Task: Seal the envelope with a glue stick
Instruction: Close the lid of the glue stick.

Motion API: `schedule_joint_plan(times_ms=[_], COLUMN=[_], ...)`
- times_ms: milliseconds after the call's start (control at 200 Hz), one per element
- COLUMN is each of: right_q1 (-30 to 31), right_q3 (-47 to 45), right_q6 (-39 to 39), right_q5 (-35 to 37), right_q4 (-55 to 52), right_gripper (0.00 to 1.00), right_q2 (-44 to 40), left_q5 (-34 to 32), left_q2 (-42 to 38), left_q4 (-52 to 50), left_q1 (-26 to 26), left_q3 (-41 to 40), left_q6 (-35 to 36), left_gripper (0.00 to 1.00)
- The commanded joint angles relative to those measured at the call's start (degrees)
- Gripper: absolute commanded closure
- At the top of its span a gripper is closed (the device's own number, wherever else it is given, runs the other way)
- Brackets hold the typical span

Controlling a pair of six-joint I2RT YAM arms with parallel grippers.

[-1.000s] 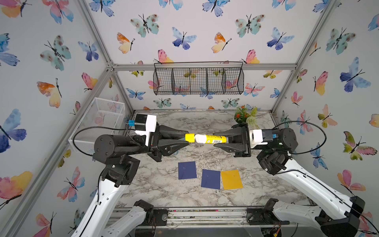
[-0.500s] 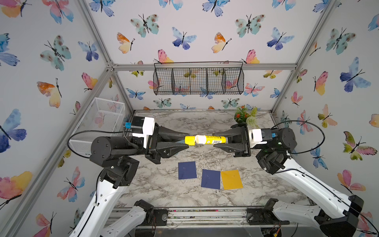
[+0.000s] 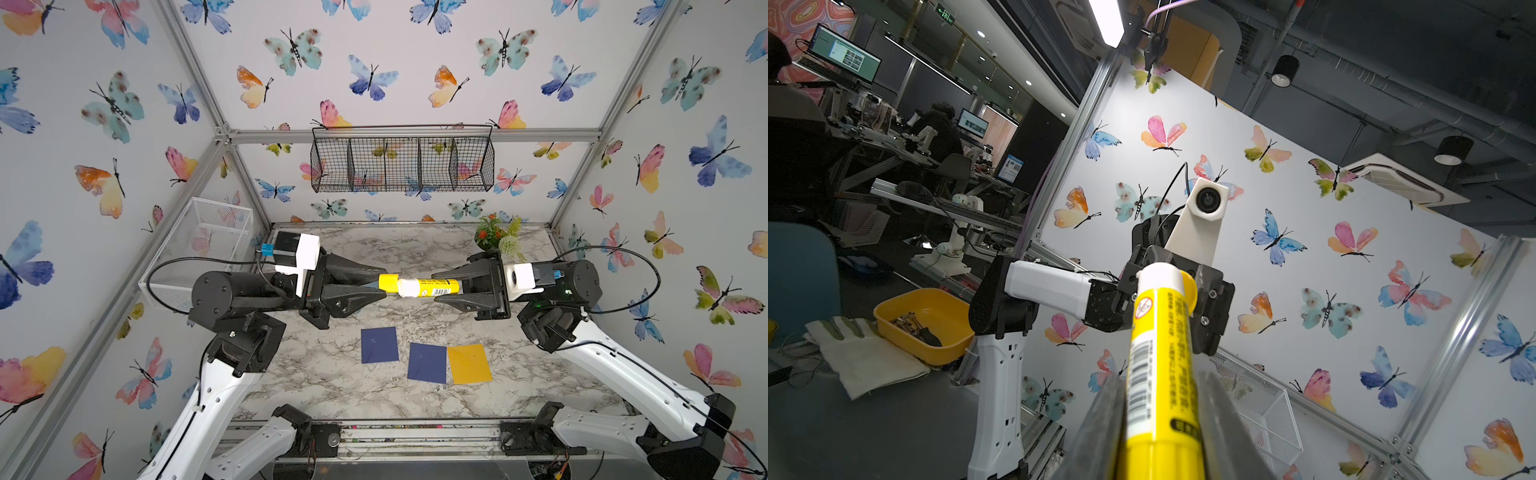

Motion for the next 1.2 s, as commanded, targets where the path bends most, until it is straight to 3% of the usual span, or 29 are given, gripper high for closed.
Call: schedule_joint_plan(times_ms=[0,475,1196], right_q1=[0.0,-0.1,0.0], right_q3=[1.7,1.9,10.2], right_q6=[1.0,-1.0,-14.4], right_q5=[-0.2,3.3,6.0], right_q4=[1.7,-1.4,-29.9], right_gripper=[0.98,0.98,0.99], right_q2=[0.4,0.3,0.0], left_q5=[1.7,2.8,-1.8], left_q2=[-0.2,-0.2,-0.2], left_q4=[1.2,0.8,-6.8], left_q1=[-0.5,-1.4,-1.6], left_q3=[1.3,1.4,2.3], left_q6=[0.4,0.9,5.8], left_gripper=[0.94,0.94,0.93])
